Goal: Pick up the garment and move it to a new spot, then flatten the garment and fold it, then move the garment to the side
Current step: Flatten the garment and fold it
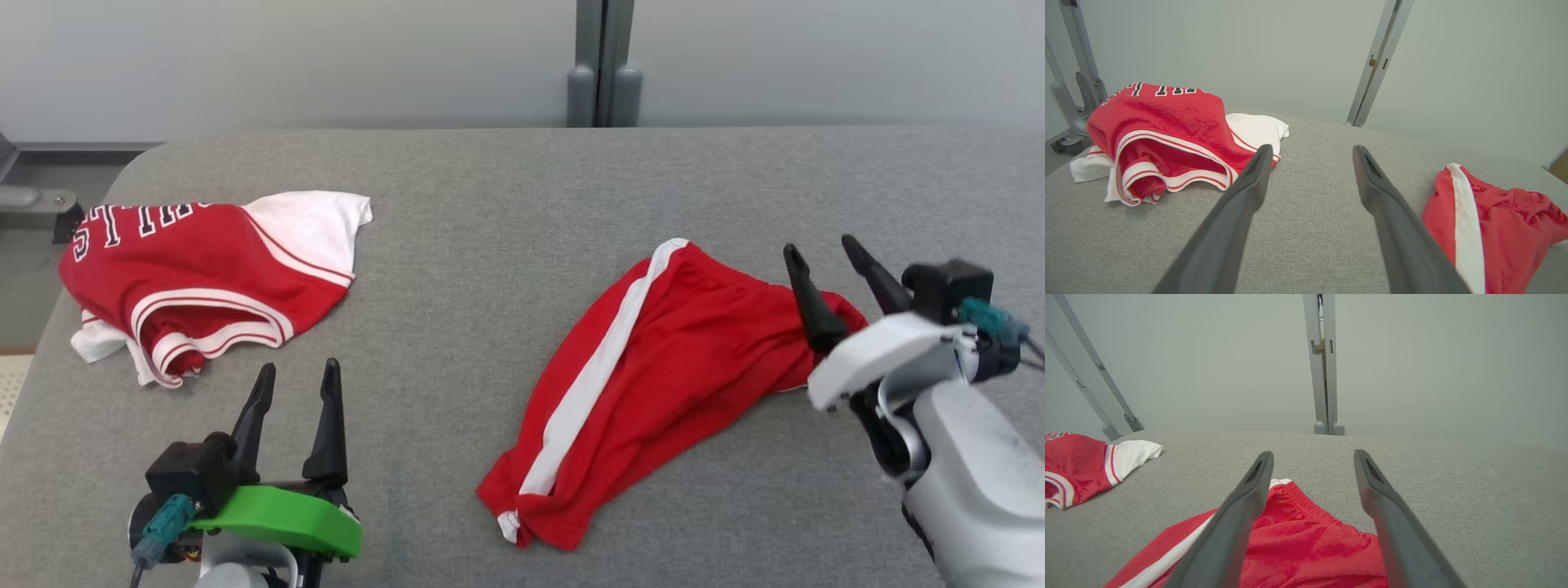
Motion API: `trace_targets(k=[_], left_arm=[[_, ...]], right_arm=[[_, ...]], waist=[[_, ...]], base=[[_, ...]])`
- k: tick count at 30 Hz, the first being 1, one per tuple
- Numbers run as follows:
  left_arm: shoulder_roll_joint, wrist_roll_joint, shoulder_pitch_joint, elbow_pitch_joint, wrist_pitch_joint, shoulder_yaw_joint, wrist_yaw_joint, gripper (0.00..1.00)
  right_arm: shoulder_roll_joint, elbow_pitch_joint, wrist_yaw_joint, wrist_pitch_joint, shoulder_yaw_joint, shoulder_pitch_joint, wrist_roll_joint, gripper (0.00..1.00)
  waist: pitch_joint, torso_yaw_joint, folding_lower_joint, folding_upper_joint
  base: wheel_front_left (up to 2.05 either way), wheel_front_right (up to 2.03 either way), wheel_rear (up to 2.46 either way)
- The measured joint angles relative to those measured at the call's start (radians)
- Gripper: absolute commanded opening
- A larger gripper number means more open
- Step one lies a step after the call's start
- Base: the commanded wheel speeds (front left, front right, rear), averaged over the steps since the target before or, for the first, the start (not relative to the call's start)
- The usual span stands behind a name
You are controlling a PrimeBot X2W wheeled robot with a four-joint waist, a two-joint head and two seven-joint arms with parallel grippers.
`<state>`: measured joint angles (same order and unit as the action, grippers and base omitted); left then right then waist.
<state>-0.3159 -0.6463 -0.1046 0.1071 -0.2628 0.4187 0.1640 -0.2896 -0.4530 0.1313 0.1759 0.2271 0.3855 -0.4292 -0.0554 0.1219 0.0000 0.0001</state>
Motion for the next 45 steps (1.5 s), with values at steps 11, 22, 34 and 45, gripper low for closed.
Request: trace_targets(k=[11, 22, 34, 45], left_arm=[[0.144, 0.098, -0.028, 0.095, -0.001, -0.067, -0.101, 1.0], [0.219, 0.171, -0.04, 0.158, -0.001, -0.131, -0.174, 1.0], [0.244, 0.219, -0.039, 0.204, -0.001, -0.183, -0.209, 1.0], [0.237, 0.236, -0.02, 0.226, -0.001, -0.219, -0.22, 1.0]], right_arm=[[-0.066, -0.323, 0.0, -0.364, 0.19, 0.371, -0.206, 1.0], [-0.115, -0.587, 0.0, -0.623, 0.33, 0.524, -0.305, 1.0], [-0.111, -0.582, 0.0, -0.588, 0.407, 0.544, -0.367, 0.0], [-0.128, -0.443, 0.0, -0.4, 0.449, 0.525, -0.434, 0.0]], waist=[[-0.079, 0.141, 0.0, 0.0], [-0.147, 0.283, 0.0, 0.0], [-0.146, 0.271, 0.0, 0.0], [-0.079, 0.161, 0.0, 0.0]], base=[[0.0, 0.0, 0.0], [0.0, 0.0, 0.0], [0.0, 0.0, 0.0], [0.0, 0.0, 0.0]])
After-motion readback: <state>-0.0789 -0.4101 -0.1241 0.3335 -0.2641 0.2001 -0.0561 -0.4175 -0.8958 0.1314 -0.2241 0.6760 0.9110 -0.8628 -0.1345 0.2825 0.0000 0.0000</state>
